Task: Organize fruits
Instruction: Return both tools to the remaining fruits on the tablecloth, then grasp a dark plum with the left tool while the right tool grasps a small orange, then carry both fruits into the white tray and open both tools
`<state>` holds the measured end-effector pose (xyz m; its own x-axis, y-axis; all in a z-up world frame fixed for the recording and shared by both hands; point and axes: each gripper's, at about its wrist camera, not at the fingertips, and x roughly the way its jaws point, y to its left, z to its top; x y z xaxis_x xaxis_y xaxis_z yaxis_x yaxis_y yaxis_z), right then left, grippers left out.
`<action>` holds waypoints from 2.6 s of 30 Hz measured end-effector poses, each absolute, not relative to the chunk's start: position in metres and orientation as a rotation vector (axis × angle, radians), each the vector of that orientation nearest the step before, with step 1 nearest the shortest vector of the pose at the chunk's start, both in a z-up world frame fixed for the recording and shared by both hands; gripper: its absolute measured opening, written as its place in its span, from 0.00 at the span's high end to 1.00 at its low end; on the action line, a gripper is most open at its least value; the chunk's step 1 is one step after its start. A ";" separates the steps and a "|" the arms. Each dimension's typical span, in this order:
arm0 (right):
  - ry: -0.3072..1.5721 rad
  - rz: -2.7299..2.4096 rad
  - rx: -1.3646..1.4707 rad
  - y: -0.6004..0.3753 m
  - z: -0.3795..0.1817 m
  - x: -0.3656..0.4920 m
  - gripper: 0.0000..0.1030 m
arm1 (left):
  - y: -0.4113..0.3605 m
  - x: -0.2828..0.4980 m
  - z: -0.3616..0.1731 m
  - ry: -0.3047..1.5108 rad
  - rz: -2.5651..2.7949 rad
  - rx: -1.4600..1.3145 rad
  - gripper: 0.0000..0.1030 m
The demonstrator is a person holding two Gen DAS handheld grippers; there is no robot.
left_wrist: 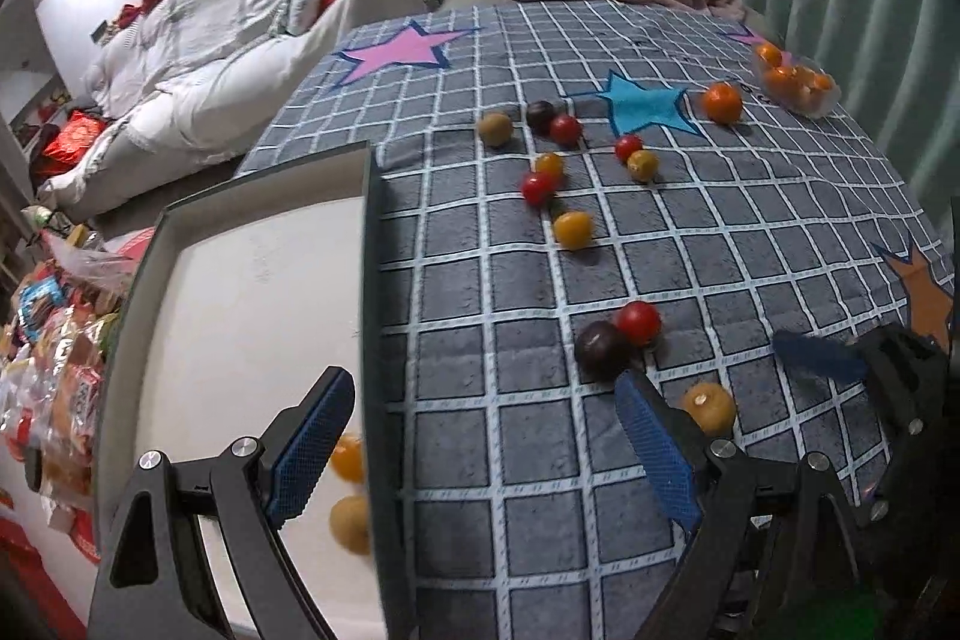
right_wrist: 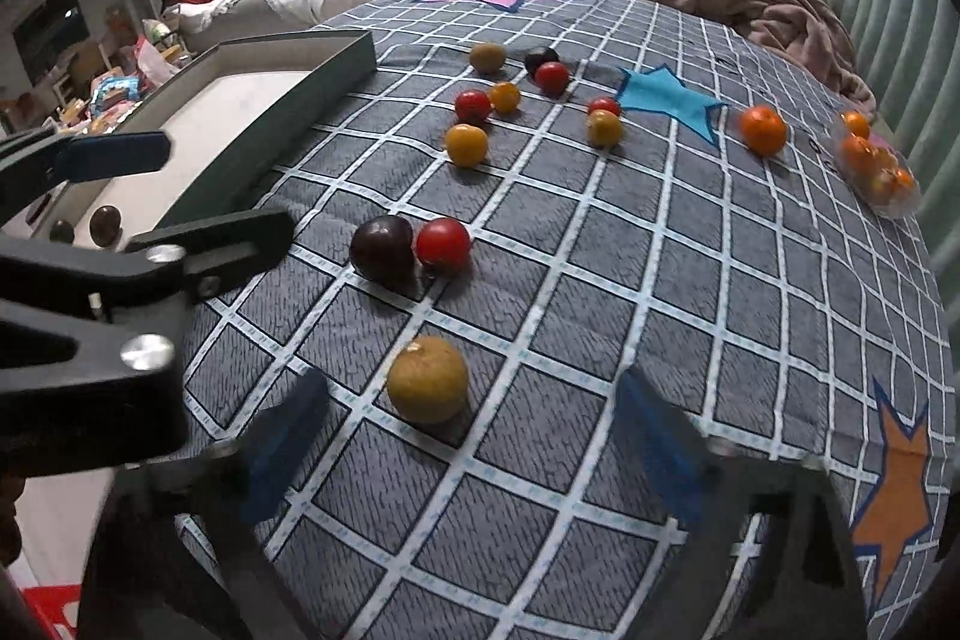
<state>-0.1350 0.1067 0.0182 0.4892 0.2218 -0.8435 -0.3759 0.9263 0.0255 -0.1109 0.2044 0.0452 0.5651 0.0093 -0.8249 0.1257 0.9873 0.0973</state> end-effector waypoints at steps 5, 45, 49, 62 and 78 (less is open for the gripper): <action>0.950 0.384 -0.199 0.108 0.022 -0.138 0.65 | 0.191 -0.098 0.035 1.010 -0.118 0.167 0.13; 0.997 0.385 -0.025 0.061 0.024 -0.139 0.73 | 0.183 -0.119 0.011 1.058 -0.145 0.030 0.70; 1.006 0.383 0.006 0.057 0.027 -0.138 0.73 | 0.190 -0.123 0.013 1.065 -0.130 0.002 0.70; 0.993 0.408 0.017 0.068 0.050 -0.139 0.73 | 0.213 -0.142 0.043 0.991 -0.110 -0.059 0.70; 0.977 0.518 -0.015 0.128 0.082 -0.128 0.73 | 0.272 -0.150 0.063 0.939 -0.006 -0.090 0.70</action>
